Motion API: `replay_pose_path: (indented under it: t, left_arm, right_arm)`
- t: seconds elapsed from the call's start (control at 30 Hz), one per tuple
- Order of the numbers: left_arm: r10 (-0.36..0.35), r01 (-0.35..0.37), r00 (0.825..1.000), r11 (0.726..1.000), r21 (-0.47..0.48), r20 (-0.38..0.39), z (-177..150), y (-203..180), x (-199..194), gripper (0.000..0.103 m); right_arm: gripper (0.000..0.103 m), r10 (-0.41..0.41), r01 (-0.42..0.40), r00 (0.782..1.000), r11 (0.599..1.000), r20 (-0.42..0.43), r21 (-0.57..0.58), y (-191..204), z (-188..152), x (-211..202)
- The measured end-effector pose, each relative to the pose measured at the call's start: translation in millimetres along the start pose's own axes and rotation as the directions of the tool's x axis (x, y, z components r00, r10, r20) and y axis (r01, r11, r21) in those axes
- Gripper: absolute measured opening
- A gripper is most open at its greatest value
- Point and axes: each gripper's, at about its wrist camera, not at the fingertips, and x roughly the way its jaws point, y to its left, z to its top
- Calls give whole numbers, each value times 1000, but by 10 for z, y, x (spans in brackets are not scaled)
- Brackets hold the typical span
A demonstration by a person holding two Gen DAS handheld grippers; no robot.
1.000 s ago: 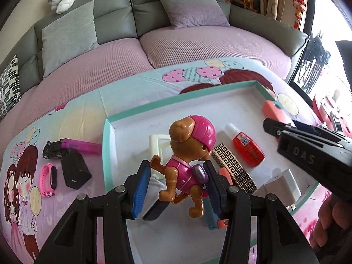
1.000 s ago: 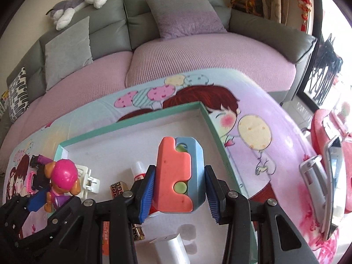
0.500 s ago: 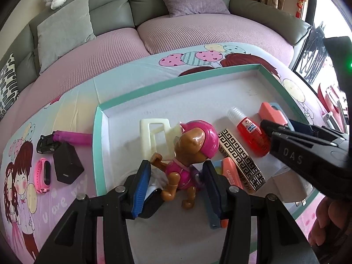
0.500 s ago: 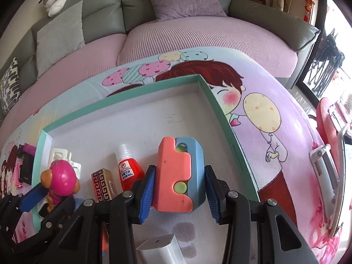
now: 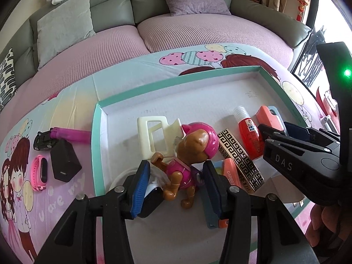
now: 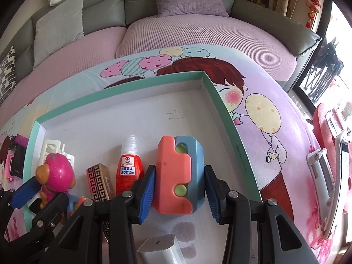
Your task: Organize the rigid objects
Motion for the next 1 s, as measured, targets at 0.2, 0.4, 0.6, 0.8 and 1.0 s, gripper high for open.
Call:
replay_pose_path:
  t: [0.2, 0.4, 0.6, 0.8, 1.0]
  left_arm:
    - [20, -19, 999, 1000, -18, 29, 28, 85, -155, 51]
    - [46, -39, 996, 995, -95, 76, 51, 335, -338, 64]
    - [106, -96, 993, 982, -162, 52, 19, 602, -305, 68]
    - [151, -144, 988, 971, -193, 21, -12, 729, -236, 85]
    - [188, -182, 982, 960, -212, 10, -30, 805, -190, 96]
  right_arm:
    - [59, -17, 18, 1000, 999, 26, -28, 58, 30, -140]
    - [59, -5, 10, 998, 998, 69, -68, 169, 50, -331]
    - [83, 20, -15, 998, 997, 64, -80, 246, 36, -346]
    - [101, 34, -29, 998, 996, 53, -81, 259, 13, -344]
    - [103, 48, -44, 997, 997, 59, -68, 241, 6, -348]
